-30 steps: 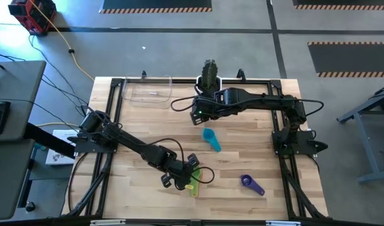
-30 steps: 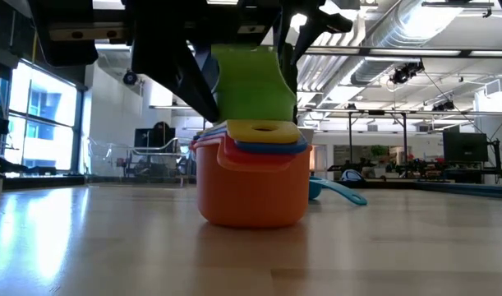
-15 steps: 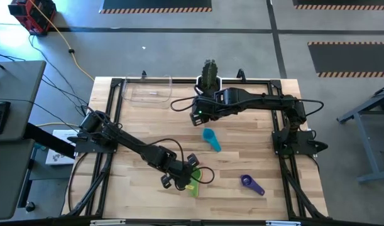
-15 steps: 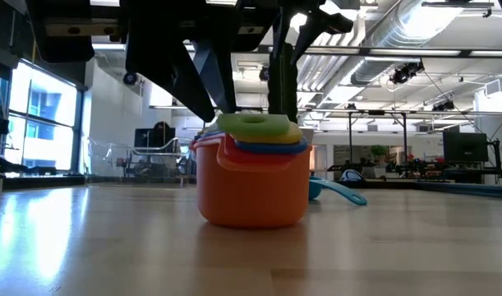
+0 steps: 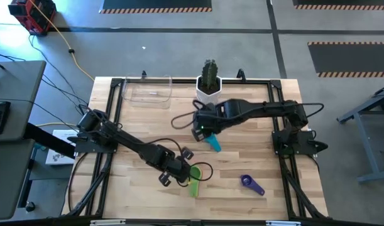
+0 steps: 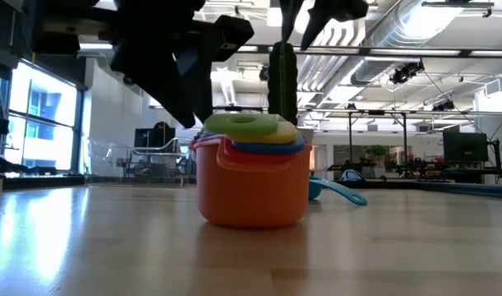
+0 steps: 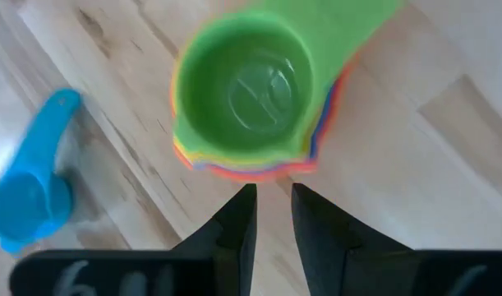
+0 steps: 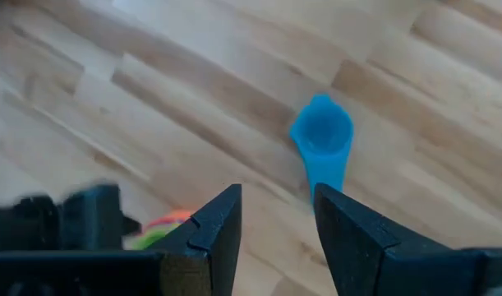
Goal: Nest measuring cups in basket
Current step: Stack the light blue measuring cup on the green measuring cup
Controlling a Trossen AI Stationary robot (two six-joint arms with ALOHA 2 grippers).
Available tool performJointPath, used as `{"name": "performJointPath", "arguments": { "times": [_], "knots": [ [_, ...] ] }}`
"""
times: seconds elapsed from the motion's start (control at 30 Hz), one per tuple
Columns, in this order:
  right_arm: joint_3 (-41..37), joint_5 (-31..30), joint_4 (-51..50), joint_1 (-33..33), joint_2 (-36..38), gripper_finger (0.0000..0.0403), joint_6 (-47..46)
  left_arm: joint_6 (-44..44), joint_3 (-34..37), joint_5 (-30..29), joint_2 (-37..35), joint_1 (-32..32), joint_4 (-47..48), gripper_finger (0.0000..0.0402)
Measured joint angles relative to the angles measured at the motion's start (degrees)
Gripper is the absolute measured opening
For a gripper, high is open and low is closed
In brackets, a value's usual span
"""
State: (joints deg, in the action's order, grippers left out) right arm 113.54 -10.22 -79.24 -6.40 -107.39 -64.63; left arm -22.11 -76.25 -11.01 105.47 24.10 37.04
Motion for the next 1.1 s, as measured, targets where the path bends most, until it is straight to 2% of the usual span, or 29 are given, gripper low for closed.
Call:
{"name": "performJointPath", "arguments": {
  "times": [0.23,0.5,0.83,1.0,1.1],
  "knots": [
    [0.07,-0.55,-4.21,-6.96,0.04,0.0145,-5.99,4.29,0.02,0.31,-2.12,0.38,3.59,0.007],
    [0.07,-4.74,-5.21,-14.3,0.04,0.0145,-15.85,6.0,0.11,0.45,-4.82,0.96,10.64,0.007],
    [0.07,-10.2,-5.55,-19.25,0.0,0.0145,-23.92,10.63,0.59,0.48,-8.88,0.99,15.16,0.007],
    [0.04,-13.37,-5.69,-21.05,-0.66,0.0145,-25.54,14.21,0.57,0.62,-12.37,0.99,18.02,0.007],
    [0.0,-13.32,-5.55,-21.84,-1.65,0.0145,-25.54,16.43,1.6,1.09,-15.36,0.99,17.52,0.0069]
  ]
}}
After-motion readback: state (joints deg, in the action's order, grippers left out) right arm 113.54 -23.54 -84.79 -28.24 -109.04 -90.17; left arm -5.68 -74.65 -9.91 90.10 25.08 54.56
